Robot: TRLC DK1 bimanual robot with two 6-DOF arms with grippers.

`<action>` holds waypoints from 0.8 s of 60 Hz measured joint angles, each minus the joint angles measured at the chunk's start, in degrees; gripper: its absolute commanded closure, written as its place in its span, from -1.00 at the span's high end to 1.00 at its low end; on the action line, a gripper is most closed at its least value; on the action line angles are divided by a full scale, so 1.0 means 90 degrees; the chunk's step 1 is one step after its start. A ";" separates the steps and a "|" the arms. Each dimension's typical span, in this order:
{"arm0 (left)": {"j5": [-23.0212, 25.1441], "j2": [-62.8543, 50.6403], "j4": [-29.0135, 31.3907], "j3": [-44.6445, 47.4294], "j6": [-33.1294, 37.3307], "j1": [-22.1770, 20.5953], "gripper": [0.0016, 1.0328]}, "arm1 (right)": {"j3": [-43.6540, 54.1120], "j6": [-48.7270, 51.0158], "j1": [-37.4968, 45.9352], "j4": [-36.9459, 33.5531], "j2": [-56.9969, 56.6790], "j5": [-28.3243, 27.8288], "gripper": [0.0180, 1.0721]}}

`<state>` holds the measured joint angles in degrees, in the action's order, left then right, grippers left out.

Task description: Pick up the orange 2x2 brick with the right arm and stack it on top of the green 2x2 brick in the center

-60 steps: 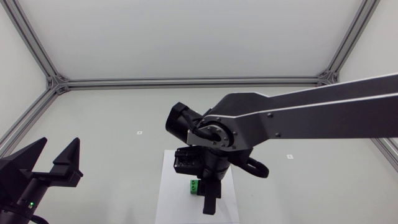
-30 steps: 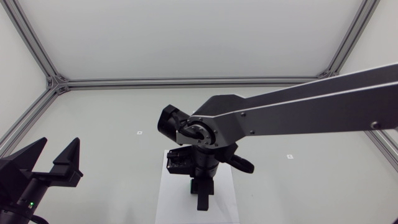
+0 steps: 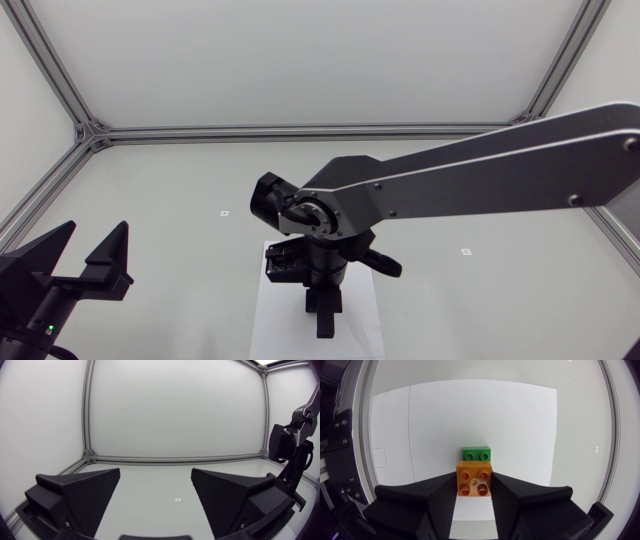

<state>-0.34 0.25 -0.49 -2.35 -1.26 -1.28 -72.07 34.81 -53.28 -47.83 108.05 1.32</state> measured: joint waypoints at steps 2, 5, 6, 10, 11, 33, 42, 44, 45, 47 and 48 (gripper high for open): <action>0.0002 0.0000 0.0000 0.0000 0.0000 -0.0002 0.92 | 0.0000 0.0002 -0.0005 0.0000 0.0027 0.0000 -0.89; 0.0000 0.0000 0.0000 0.0000 0.0000 -0.0002 0.92 | -0.0005 0.0002 -0.0022 0.0000 0.0039 0.0000 -0.89; 0.0002 0.0000 0.0000 0.0000 0.0000 0.0000 0.92 | -0.0005 0.0002 -0.0029 0.0000 0.0041 0.0000 -0.89; 0.0002 0.0000 0.0000 0.0000 0.0000 0.0000 0.92 | -0.0017 0.0007 -0.0053 0.0000 0.0046 -0.0002 -0.89; 0.0000 0.0000 0.0000 0.0000 -0.0002 0.0000 0.92 | -0.0022 0.0024 -0.0063 0.0000 0.0046 -0.0002 -0.89; 0.0002 0.0000 -0.0002 0.0000 0.0000 -0.0002 0.92 | -0.0078 0.0046 -0.0075 0.0002 0.0097 -0.0027 -0.89; 0.0000 0.0000 -0.0002 0.0000 0.0000 0.0000 0.92 | -0.0117 0.0049 -0.0075 0.0005 0.0155 -0.0075 -0.89; 0.0002 0.0000 0.0000 0.0000 -0.0002 0.0000 0.92 | -0.0126 0.0049 -0.0075 0.0005 0.0165 -0.0075 -0.89; 0.0000 0.0000 0.0000 0.0000 -0.0002 -0.0002 0.92 | -0.0126 0.0046 -0.0075 0.0007 0.0168 -0.0075 -0.89; 0.0002 0.0000 0.0000 0.0000 0.0000 -0.0002 0.92 | -0.0131 0.0049 -0.0075 0.0005 0.0175 -0.0075 -0.89; 0.0000 0.0000 0.0000 0.0000 -0.0002 -0.0002 0.92 | -0.0134 0.0049 -0.0075 0.0005 0.0177 -0.0078 -0.89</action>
<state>-0.34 0.25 -0.49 -2.35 -1.28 -1.30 -73.28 35.24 -53.95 -47.79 109.65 0.62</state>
